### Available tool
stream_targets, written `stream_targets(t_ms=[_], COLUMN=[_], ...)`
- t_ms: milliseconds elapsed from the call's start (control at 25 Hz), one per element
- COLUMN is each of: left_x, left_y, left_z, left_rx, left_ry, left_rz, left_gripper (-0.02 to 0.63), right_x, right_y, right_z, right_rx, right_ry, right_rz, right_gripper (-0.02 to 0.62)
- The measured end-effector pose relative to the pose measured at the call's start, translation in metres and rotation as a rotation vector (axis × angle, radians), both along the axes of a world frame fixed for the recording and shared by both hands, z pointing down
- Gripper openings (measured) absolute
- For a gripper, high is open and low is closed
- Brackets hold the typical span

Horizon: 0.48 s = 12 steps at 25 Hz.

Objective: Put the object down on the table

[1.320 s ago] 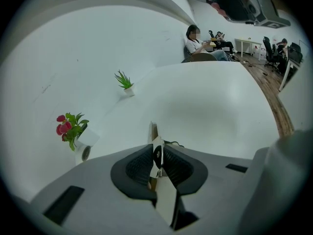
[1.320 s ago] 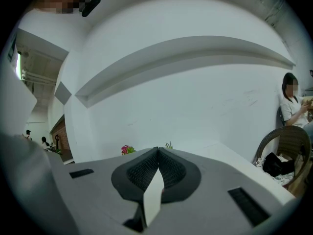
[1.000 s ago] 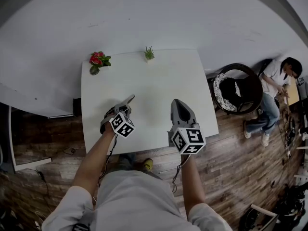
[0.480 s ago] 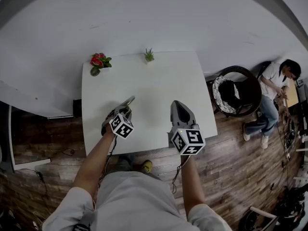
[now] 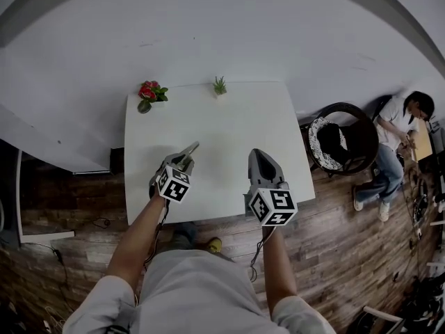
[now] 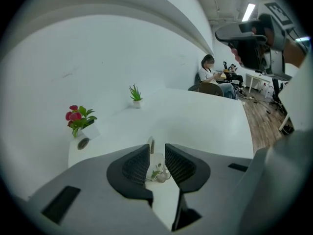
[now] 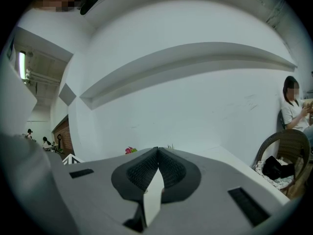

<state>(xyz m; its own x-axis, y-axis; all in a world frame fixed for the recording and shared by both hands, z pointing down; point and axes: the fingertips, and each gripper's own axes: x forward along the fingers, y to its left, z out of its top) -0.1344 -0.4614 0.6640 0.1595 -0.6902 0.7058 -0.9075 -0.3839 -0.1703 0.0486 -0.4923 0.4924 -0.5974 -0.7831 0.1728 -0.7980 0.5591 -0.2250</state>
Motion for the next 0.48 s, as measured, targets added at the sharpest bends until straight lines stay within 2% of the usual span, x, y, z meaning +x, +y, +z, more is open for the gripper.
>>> stream_targets(t_ms=[480], left_x=[-0.019], left_y=[0.030], left_z=[-0.065], left_rx=[0.167], left_ry=[0.032], left_rz=[-0.118], left_gripper=[0.038], right_x=[0.015], right_y=[0.035], right_z=[-0.016], right_rx=[0.030], right_ry=[-0.006], right_rz=[0.004], right_gripper=[0.009])
